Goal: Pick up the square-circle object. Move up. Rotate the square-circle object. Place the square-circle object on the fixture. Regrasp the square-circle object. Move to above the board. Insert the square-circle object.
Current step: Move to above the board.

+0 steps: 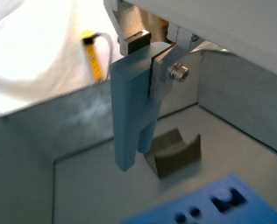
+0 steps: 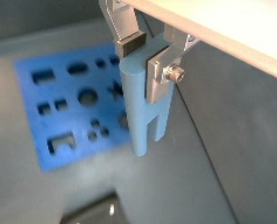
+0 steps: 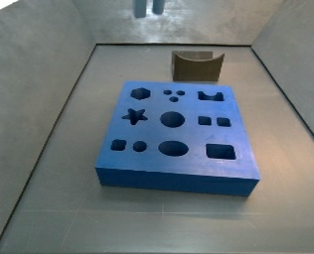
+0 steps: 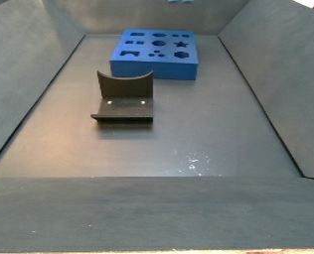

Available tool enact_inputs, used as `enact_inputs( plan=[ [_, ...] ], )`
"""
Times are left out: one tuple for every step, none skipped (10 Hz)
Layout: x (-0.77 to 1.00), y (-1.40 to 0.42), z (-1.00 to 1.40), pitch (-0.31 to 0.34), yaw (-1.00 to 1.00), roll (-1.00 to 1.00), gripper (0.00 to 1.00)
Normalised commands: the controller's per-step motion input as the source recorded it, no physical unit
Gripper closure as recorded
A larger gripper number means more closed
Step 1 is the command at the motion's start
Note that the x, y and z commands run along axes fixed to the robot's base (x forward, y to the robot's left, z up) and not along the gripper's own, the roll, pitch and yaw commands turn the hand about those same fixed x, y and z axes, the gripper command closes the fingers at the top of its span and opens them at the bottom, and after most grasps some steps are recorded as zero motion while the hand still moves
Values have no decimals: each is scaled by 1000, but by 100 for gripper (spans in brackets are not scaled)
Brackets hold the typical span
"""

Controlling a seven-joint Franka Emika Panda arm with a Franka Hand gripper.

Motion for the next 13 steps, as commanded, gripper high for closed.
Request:
enact_inputs(
  plan=[
    [46,-633,118,28,1000,-372,100],
    [61,-314,61,6,1000,-358,100],
    [54,-191,44,-11,1000,-351,100],
    [38,-102,44,-35,1000,-338,100],
    [43,-53,26,-60,1000,-325,100],
    [43,-30,12,-81,1000,-316,100],
    [23,-17,3,-108,1000,-302,100],
    [12,-8,8,-128,1000,-295,100],
    [-13,5,7,-157,1000,-284,100],
    [-22,9,-4,-185,1000,-275,100],
    [-41,12,-2,-218,1000,-266,100],
    [-57,19,4,-273,1000,-252,100],
    [-69,20,-5,-321,1000,-244,100]
  ],
)
